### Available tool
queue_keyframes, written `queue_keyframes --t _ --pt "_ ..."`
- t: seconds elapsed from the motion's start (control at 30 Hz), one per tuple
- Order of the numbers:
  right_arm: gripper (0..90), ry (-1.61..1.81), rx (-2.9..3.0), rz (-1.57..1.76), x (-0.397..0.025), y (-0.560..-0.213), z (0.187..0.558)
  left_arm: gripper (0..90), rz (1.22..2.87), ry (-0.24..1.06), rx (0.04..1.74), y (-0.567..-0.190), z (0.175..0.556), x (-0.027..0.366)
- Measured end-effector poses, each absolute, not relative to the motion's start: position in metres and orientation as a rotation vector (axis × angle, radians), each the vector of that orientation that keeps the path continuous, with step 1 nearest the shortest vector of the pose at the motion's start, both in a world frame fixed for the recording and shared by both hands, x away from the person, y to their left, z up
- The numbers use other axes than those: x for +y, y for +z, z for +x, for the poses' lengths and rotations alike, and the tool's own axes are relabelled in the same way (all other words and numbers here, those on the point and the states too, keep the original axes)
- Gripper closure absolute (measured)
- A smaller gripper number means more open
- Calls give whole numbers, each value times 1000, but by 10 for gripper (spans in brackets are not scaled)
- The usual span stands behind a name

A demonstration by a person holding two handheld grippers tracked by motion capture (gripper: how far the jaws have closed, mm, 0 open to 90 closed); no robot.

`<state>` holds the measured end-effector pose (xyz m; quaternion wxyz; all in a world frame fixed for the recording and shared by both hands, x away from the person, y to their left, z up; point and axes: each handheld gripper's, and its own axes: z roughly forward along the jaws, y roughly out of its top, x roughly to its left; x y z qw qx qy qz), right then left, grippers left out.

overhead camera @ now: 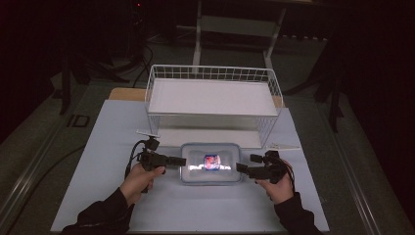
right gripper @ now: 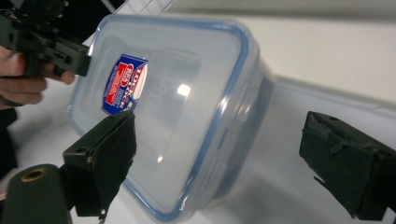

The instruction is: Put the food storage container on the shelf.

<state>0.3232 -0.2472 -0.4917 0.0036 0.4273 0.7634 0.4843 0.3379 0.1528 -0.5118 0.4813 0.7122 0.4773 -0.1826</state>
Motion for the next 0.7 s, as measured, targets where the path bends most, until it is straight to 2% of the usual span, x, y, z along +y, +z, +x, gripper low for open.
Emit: queue_keyframes --t 0.03,0.13,0.23,0.27,0.3,0.33,0.5,0.7 --pt "145 1564 2424 1395 -247 -496 329 568 1742 -439 1157 -511 336 152" --pt "162 1591 2444 1440 -247 -500 334 572 1747 -440 1146 -511 335 152" --pt "270 1634 2491 1501 -247 -505 339 572 1747 -433 1144 -511 334 152" --pt "270 1634 2491 1501 -247 -505 339 572 1747 -433 1144 -511 334 152" --pt "357 1619 2504 1482 -246 -505 338 572 1747 -432 1143 -511 333 152" --pt "386 1619 2517 1480 -246 -505 338 572 1750 -430 1139 -511 333 152" --pt "439 1619 2530 1492 -250 -505 338 572 1762 -412 1130 -509 331 151" --pt "460 1613 2536 1503 -252 -502 336 571 1769 -380 1135 -506 327 148"
